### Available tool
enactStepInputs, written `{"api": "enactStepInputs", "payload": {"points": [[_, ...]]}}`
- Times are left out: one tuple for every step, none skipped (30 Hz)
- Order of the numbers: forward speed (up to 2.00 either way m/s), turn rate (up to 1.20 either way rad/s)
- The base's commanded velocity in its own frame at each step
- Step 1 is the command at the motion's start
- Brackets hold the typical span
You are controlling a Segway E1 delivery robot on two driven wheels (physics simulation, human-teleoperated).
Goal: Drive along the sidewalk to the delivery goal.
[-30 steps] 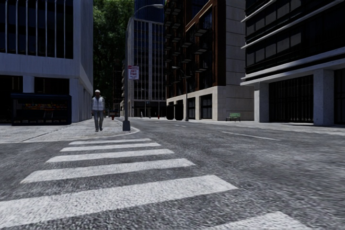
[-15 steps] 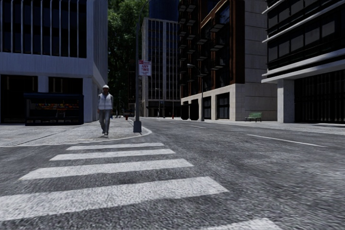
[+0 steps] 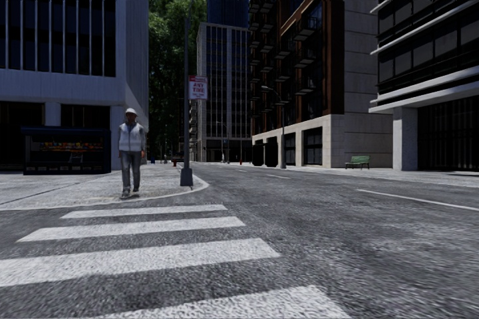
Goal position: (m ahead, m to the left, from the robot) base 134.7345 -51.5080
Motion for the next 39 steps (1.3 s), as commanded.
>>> {"api": "enactStepInputs", "payload": {"points": [[1.45, 0.38], [1.45, 0.19], [1.45, 0.19], [1.45, 0.03], [1.45, 0.0], [1.45, 0.0], [1.45, 0.0], [1.45, 0.0], [1.45, 0.0], [1.45, 0.0], [1.45, 0.0], [1.45, 0.0], [1.45, 0.02], [1.45, 0.15], [1.45, 0.15], [1.45, 0.2], [1.45, 0.19], [1.45, 0.02], [1.45, 0.02], [1.45, 0.0], [1.45, 0.0], [1.45, 0.0], [1.45, 0.0], [1.45, 0.01], [1.45, 0.13], [1.45, 0.25], [1.45, 0.25], [1.45, 0.3], [1.45, 0.33], [1.45, 0.38], [1.45, 0.38], [1.45, 0.4], [1.45, 0.44], [1.45, 0.46], [1.45, 0.46], [1.45, 0.47], [1.45, 0.47], [1.45, 0.48], [1.45, 0.48]]}}
